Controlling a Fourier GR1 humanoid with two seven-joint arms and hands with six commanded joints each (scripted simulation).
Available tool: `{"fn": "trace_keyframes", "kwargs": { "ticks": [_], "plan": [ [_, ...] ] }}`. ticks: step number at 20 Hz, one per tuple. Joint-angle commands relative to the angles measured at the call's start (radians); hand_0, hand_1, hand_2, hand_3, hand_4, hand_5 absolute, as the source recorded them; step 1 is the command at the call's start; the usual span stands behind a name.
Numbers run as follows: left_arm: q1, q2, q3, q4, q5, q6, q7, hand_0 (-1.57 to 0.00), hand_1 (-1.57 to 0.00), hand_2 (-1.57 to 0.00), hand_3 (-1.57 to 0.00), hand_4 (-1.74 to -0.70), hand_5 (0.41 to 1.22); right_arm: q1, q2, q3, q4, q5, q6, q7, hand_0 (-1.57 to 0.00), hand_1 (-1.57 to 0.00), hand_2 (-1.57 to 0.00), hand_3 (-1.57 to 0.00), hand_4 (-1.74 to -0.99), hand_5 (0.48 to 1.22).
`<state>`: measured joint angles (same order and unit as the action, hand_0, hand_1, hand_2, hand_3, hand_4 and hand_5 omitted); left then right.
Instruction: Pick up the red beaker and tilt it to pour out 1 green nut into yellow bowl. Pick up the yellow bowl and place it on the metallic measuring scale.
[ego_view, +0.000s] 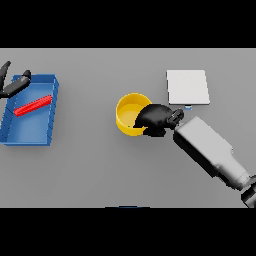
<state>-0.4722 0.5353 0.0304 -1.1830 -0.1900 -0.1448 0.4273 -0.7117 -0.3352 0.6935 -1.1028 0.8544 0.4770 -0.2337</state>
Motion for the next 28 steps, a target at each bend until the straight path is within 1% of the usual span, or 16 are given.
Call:
{"fn": "trace_keyframes", "kwargs": {
  "ticks": [1, 4, 6, 10, 11, 12, 14, 16, 17, 19, 20, 23, 24, 25, 26, 28],
  "plan": [
    [0.004, -0.009, -0.006, -0.006, 0.002, -0.001, -0.005, 0.0, 0.0, 0.0, 0.0, -0.78, 0.712, -0.004, 0.001, 0.001, 0.004, -0.001, 0.0, 0.0, -1.45, -1.45, -1.33, -1.17, -1.698, 1.193],
    [0.005, 0.0, 0.002, -0.007, 0.009, -0.007, 0.004, 0.0, 0.0, 0.0, 0.0, -0.78, 0.703, -0.008, -0.016, -0.011, -0.024, -0.018, 0.016, 0.003, -1.51, -1.51, -1.39, -1.2, -1.719, 1.207],
    [-0.004, 0.001, -0.001, 0.002, 0.0, -0.004, 0.006, 0.0, 0.0, 0.0, 0.0, -0.77, 0.706, -0.015, -0.035, -0.024, -0.067, -0.038, 0.05, 0.018, -1.53, -1.53, -1.44, -1.17, -1.727, 1.212],
    [-0.003, -0.008, -0.006, -0.011, 0.003, -0.001, 0.007, 0.0, 0.0, 0.0, 0.0, -0.78, 0.702, -0.017, -0.079, -0.062, -0.151, -0.071, 0.113, 0.075, -1.55, -1.55, -1.49, -1.15, -1.735, 1.217],
    [-0.009, -0.007, -0.005, -0.008, 0.0, 0.002, 0.008, 0.0, 0.0, 0.0, 0.0, -0.78, 0.702, -0.023, -0.09, -0.071, -0.163, -0.073, 0.118, 0.082, -1.56, -1.56, -1.45, -1.2, -1.736, 1.218],
    [-0.001, -0.005, -0.003, -0.02, 0.009, -0.005, 0.007, 0.0, 0.0, 0.0, 0.0, -0.78, 0.702, -0.025, -0.094, -0.076, -0.175, -0.068, 0.116, 0.109, -1.56, -1.56, -1.43, -1.22, -1.737, 1.219],
    [-0.01, -0.013, 0.004, -0.013, 0.02, -0.004, 0.015, 0.0, 0.0, 0.0, 0.0, -0.79, 0.702, -0.022, -0.095, -0.078, -0.199, -0.067, 0.12, 0.141, -1.56, -1.56, -1.47, -1.19, -1.739, 1.219],
    [-0.017, -0.009, 0.007, -0.007, 0.02, -0.005, 0.01, 0.0, 0.0, 0.0, 0.0, -0.8, 0.704, -0.009, -0.106, -0.081, -0.214, -0.069, 0.111, 0.133, -1.57, -1.57, -1.51, -1.18, -1.739, 1.219],
    [-0.015, -0.01, 0.007, -0.011, 0.02, -0.002, 0.013, 0.0, 0.0, 0.0, 0.0, -0.8, 0.704, -0.008, -0.111, -0.099, -0.215, -0.076, 0.114, 0.152, -1.52, -1.57, -1.52, -1.18, -1.74, 1.219],
    [-0.001, -0.005, 0.01, -0.028, 0.027, -0.007, 0.023, 0.0, 0.0, 0.0, 0.0, -0.81, 0.71, -0.04, -0.134, -0.13, -0.204, -0.084, 0.12, 0.167, -1.54, -1.57, -1.49, -1.19, -1.74, 1.22],
    [0.002, -0.007, 0.014, -0.024, 0.033, -0.009, 0.018, 0.0, 0.0, 0.0, 0.0, -0.82, 0.717, -0.046, -0.14, -0.141, -0.194, -0.081, 0.102, 0.173, -1.54, -1.57, -1.49, -1.18, -1.74, 1.22],
    [0.002, -0.005, 0.018, -0.034, 0.041, -0.013, 0.034, 0.0, 0.0, 0.0, 0.0, -0.83, 0.733, -0.063, -0.176, -0.174, -0.143, -0.074, 0.043, 0.146, -1.56, -1.57, -1.53, -1.16, -1.741, 1.221],
    [0.004, -0.009, 0.018, -0.04, 0.046, -0.013, 0.041, 0.0, 0.0, 0.0, 0.0, -0.84, 0.737, -0.066, -0.175, -0.186, -0.128, -0.076, 0.027, 0.164, -1.56, -1.57, -1.53, -1.16, -1.741, 1.221],
    [0.007, -0.013, 0.015, -0.047, 0.045, -0.01, 0.049, 0.0, 0.0, 0.0, 0.0, -0.84, 0.737, -0.083, -0.185, -0.19, -0.08, -0.063, -0.001, 0.138, -1.56, -1.57, -1.54, -1.15, -1.741, 1.221],
    [0.01, -0.012, 0.018, -0.055, 0.049, -0.011, 0.055, 0.0, 0.0, 0.0, 0.0, -0.84, 0.739, -0.096, -0.189, -0.199, -0.044, -0.057, -0.021, 0.146, -1.56, -1.57, -1.54, -1.15, -1.741, 1.221],
    [0.017, -0.015, 0.017, -0.064, 0.048, -0.005, 0.067, 0.0, 0.0, 0.0, 0.0, -0.85, 0.754, -0.115, -0.196, -0.215, 0.021, -0.055, -0.061, 0.131, -1.57, -1.57, -1.55, -1.16, -1.741, 1.221]
  ]
}}
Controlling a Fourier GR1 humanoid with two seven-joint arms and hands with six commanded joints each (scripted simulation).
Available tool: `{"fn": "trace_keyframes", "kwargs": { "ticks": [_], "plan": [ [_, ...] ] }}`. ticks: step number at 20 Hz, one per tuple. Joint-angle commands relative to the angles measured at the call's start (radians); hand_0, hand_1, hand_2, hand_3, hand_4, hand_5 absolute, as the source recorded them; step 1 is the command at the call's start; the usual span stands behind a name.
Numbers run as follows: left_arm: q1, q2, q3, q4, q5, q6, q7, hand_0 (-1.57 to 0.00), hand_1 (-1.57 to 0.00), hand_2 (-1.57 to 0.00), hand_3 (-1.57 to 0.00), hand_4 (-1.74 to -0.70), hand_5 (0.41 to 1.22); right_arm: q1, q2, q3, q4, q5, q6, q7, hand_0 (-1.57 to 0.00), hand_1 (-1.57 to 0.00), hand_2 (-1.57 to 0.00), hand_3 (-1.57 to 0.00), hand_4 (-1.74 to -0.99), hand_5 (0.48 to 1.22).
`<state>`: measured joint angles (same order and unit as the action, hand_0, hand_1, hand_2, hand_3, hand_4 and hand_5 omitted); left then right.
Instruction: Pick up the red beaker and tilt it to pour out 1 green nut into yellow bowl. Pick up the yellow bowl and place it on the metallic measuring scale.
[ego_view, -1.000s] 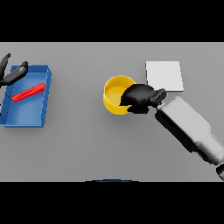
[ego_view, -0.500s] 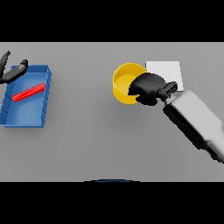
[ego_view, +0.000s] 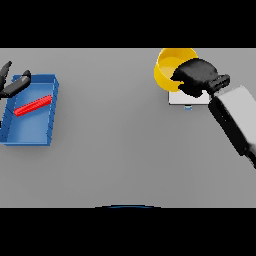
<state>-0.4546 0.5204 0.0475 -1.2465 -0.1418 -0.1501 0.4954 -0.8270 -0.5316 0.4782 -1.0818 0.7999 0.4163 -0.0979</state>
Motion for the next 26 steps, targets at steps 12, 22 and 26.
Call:
{"fn": "trace_keyframes", "kwargs": {
  "ticks": [12, 22, 26],
  "plan": [
    [-0.005, -0.005, -0.016, -0.016, -0.014, 0.004, 0.056, 0.0, 0.0, 0.0, 0.0, -0.86, 0.804, -0.045, 0.039, -0.038, 0.345, 0.013, -0.144, -0.061, -1.57, -1.57, -1.4, -1.34, -1.741, 1.221],
    [0.001, 0.009, -0.011, -0.025, -0.006, -0.011, 0.06, 0.0, 0.0, 0.0, 0.0, -0.84, 0.779, -0.06, 0.066, -0.04, 0.444, 0.005, -0.159, -0.084, -1.57, -1.5, -1.44, -1.25, -1.741, 1.221],
    [0.01, 0.009, -0.008, -0.029, -0.003, -0.011, 0.053, 0.0, 0.0, 0.0, 0.0, -0.83, 0.771, -0.057, 0.063, -0.059, 0.44, -0.018, -0.129, -0.054, -1.15, -0.96, -0.85, -0.69, -1.559, 1.014]
  ]
}}
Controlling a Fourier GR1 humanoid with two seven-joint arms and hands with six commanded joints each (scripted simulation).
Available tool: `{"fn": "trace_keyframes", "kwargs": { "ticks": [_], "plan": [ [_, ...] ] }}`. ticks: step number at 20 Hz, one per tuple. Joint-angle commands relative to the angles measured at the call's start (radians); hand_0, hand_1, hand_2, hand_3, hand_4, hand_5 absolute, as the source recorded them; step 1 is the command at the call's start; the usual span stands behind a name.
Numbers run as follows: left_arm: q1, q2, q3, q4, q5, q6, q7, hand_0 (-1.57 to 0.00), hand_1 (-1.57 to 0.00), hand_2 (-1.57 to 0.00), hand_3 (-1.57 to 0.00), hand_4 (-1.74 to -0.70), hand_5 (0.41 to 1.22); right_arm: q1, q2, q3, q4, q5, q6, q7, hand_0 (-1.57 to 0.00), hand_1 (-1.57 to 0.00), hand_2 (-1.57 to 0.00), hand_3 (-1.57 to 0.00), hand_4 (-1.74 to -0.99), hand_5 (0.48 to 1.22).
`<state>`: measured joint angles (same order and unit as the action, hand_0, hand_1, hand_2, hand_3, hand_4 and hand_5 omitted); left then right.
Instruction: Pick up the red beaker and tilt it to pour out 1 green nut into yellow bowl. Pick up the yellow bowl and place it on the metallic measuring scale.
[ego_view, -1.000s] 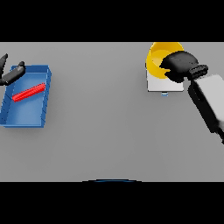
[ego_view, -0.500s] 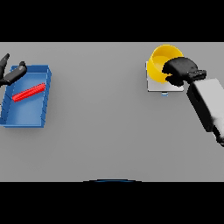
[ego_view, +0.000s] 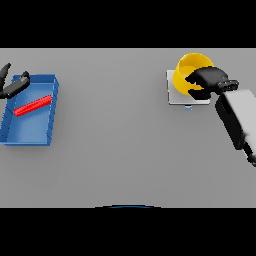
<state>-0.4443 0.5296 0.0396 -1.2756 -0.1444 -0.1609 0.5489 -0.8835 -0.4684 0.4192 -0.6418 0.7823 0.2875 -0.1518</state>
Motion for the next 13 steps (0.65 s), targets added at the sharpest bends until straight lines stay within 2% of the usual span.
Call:
{"fn": "trace_keyframes", "kwargs": {
  "ticks": [1, 3, 6, 9, 11, 13],
  "plan": [
    [-0.003, -0.001, 0.003, -0.002, 0.006, -0.003, 0.004, 0.0, 0.0, 0.0, 0.0, -0.83, 0.768, 0.0, 0.004, -0.008, -0.002, -0.012, 0.013, 0.008, -0.95, -0.81, -0.71, -0.58, -1.535, 0.965],
    [-0.019, -0.006, 0.006, 0.019, 0.004, 0.003, 0.0, 0.0, 0.0, 0.0, 0.0, -0.84, 0.764, 0.003, 0.01, -0.016, 0.001, -0.024, 0.027, 0.013, -0.61, -0.56, -0.47, -0.39, -1.496, 0.89],
    [-0.02, -0.001, 0.002, 0.026, -0.001, -0.003, -0.008, 0.0, 0.0, 0.0, 0.0, -0.83, 0.749, 0.002, 0.002, -0.009, -0.004, -0.017, 0.031, 0.014, -0.31, -0.3, -0.24, -0.21, -1.461, 0.833],
    [-0.015, -0.008, 0.002, 0.013, 0.002, 0.004, 0.002, 0.0, 0.0, 0.0, 0.0, -0.84, 0.753, -0.008, 0.008, 0.008, 0.008, -0.003, 0.049, 0.012, -0.16, -0.16, -0.12, -0.1, -1.422, 0.811],
    [-0.013, -0.001, -0.002, 0.007, -0.006, 0.003, 0.001, 0.0, 0.0, 0.0, 0.0, -0.83, 0.759, -0.013, 0.008, 0.008, 0.012, 0.0, 0.057, 0.032, -0.1, -0.1, -0.08, -0.07, -1.401, 0.798],
    [-0.017, -0.003, 0.002, 0.013, 0.001, 0.001, -0.01, 0.0, 0.0, 0.0, 0.0, -0.83, 0.76, -0.011, 0.0, 0.009, 0.007, -0.001, 0.064, 0.025, -0.06, -0.06, -0.05, -0.04, -1.39, 0.779]
  ]
}}
